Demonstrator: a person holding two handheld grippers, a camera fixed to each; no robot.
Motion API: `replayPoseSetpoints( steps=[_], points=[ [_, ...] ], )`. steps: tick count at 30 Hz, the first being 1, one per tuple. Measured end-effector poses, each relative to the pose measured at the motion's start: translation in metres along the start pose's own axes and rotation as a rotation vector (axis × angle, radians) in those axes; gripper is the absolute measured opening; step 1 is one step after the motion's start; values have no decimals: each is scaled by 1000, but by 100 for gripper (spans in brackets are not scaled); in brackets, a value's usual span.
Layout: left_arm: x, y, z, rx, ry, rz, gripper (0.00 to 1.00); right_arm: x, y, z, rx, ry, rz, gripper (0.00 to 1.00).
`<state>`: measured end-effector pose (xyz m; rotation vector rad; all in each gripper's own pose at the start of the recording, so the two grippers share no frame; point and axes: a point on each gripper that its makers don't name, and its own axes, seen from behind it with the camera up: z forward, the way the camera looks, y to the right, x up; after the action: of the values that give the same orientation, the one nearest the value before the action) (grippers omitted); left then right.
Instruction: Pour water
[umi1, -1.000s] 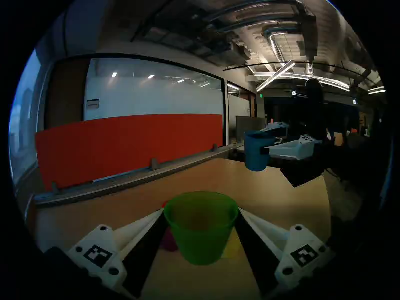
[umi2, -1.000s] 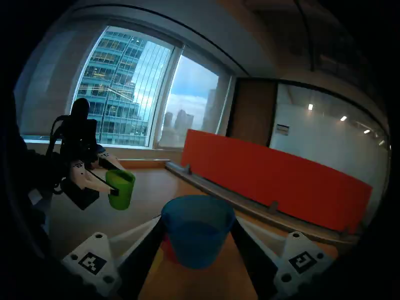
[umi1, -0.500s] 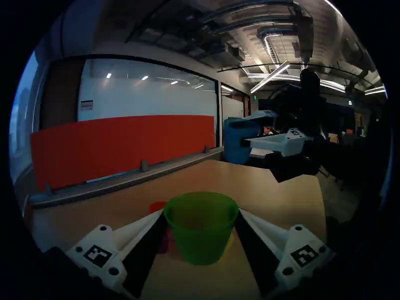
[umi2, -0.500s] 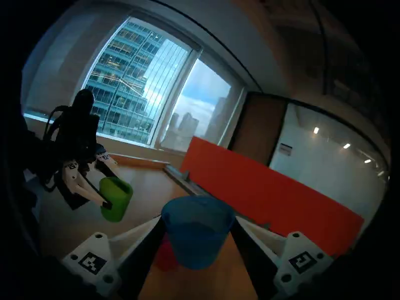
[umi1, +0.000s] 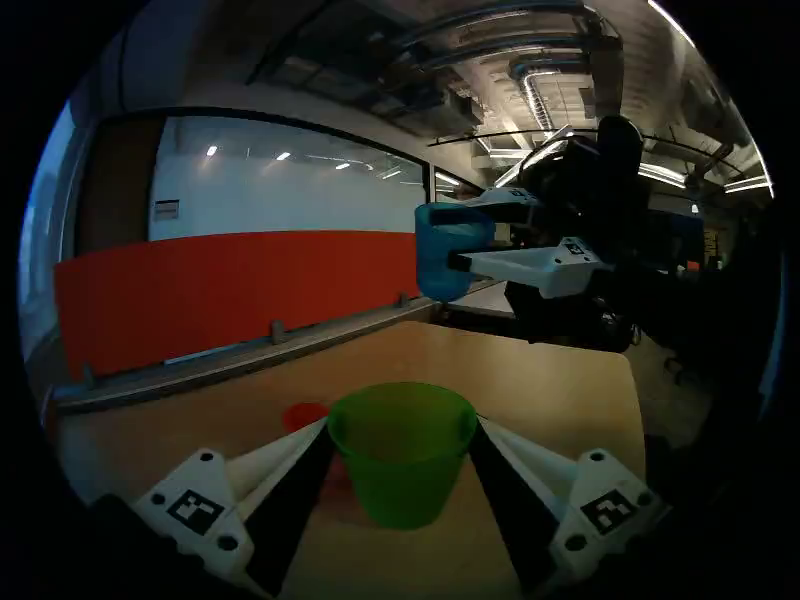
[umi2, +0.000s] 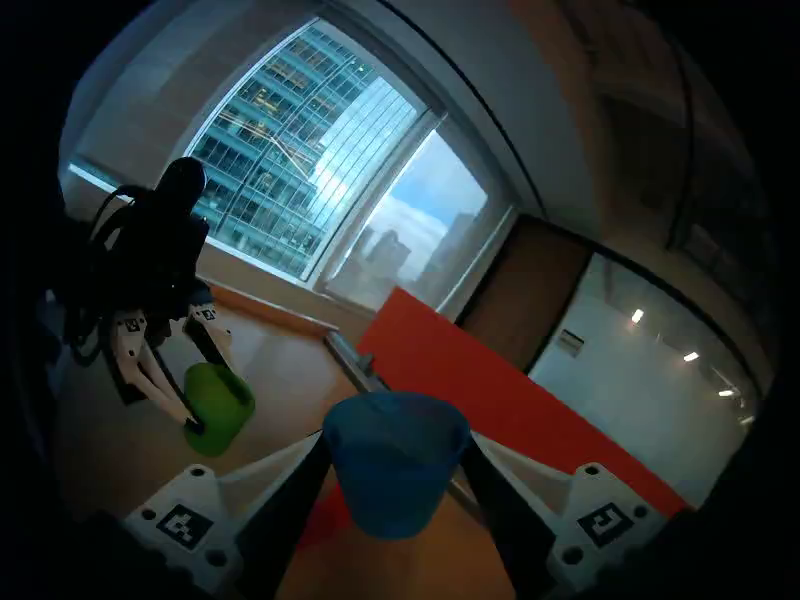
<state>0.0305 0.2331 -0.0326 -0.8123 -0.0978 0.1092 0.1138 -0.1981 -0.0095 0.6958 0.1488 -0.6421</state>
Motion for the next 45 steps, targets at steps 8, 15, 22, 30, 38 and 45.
replayPoseSetpoints(
  steps=[8,15,22,30,38,45],
  points=[
    [2,7,5,-11,10,13,88,10,4,11,3,5,-101,91],
    [2,12,8,-16,12,39,88,18,6,19,5,8,-179,91],
    [3,17,10,-27,13,43,88,27,8,28,8,13,-253,91],
    [4,23,13,-38,15,45,88,41,8,37,6,27,-337,91],
    [6,27,16,-47,20,50,88,46,9,44,7,34,-403,91],
    [8,29,19,-52,22,48,88,55,15,46,-7,49,-464,91]
  ],
)
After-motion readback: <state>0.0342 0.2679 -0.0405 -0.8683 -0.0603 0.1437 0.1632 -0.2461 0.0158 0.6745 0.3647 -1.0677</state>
